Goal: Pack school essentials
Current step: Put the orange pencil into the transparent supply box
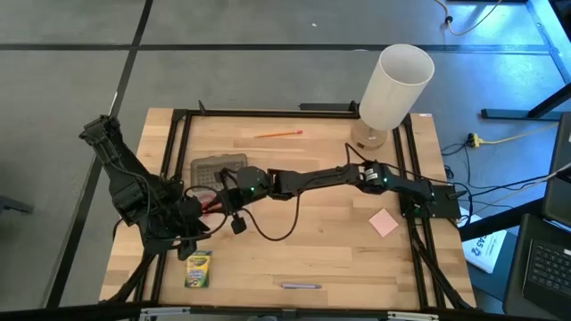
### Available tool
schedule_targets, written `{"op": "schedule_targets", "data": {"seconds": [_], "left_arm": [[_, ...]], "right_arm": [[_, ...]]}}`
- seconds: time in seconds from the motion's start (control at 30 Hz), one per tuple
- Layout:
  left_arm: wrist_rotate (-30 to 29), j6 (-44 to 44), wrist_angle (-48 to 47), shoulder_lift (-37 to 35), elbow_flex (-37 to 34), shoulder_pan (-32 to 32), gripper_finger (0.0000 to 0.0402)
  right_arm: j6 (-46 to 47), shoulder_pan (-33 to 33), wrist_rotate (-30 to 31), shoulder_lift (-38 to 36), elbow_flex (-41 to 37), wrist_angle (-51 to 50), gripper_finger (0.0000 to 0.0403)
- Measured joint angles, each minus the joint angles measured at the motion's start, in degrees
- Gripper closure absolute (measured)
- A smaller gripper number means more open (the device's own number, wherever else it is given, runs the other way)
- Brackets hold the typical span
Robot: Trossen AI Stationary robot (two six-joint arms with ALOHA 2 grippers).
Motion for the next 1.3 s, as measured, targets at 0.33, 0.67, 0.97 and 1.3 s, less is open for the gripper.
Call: {"op": "schedule_targets", "data": {"seconds": [0.33, 0.67, 0.97, 1.3], "left_arm": [[-0.02, 0.00, -0.02, 0.00, 0.00, 0.00, 0.0300], [-0.03, 0.00, -0.01, 0.00, 0.00, 0.04, 0.0300], [-0.06, 0.02, 0.00, 0.00, 0.00, 0.04, 0.0300], [-1.68, 1.71, -0.02, 0.00, 0.00, 0.11, 0.0300]], "right_arm": [[-0.17, -1.01, -0.09, 0.32, -0.04, -2.39, 0.0371], [-0.05, -1.27, -0.92, 3.37, -0.11, -1.13, 0.0371], [1.96, -1.83, 2.51, 3.35, -0.07, -5.19, 0.0371], [2.89, -3.61, 2.60, 3.35, -0.07, -16.47, 0.0371]]}}
